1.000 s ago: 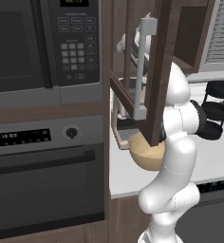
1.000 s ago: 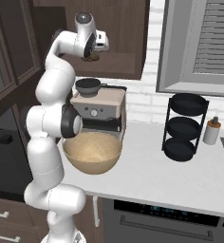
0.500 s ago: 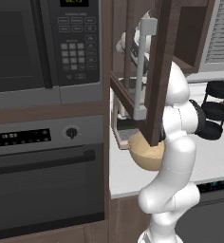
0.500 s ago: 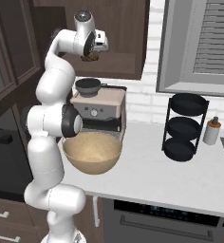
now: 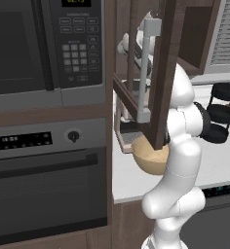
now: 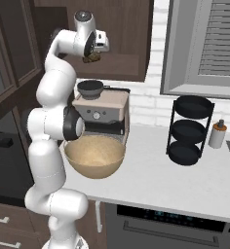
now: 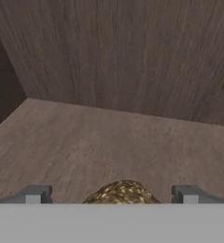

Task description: Open the cabinet, pick up the bread from the cabinet and place it in the basket. Then move the basket to the dining counter.

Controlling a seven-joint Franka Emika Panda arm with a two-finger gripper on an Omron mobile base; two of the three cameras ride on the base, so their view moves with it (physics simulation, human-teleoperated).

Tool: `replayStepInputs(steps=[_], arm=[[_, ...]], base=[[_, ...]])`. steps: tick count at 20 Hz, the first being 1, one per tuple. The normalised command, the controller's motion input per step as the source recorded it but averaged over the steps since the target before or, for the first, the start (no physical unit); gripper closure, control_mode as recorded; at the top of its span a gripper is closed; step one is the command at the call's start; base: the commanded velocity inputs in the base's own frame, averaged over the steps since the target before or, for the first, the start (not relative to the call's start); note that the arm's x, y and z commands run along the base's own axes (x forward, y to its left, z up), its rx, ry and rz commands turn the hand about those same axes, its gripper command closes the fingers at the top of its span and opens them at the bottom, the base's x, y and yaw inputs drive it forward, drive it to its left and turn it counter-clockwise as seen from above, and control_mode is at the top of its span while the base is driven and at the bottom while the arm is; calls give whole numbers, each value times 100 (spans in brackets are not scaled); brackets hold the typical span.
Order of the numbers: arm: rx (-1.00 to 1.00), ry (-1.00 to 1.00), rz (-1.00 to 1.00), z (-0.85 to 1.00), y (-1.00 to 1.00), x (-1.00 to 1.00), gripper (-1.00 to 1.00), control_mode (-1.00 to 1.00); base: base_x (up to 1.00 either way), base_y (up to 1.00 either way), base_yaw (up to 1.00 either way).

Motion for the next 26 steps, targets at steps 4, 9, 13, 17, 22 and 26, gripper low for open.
replayStepInputs(steps=[4,9,13,17,22,26], arm=[[-1,-3,0,-35,1,0,-100,-100],[-7,-12,0,-65,-5,0,-100,-100],[-3,-22,0,-64,0,3,-100,-100],[0,-9,0,-41,0,3,-100,-100],[1,-2,0,-19,0,0,100,-100],[1,-9,0,-14,0,0,100,-100]], base=[[0,0,0],[0,0,0],[0,0,0],[0,0,0],[0,0,0],[0,0,0]])
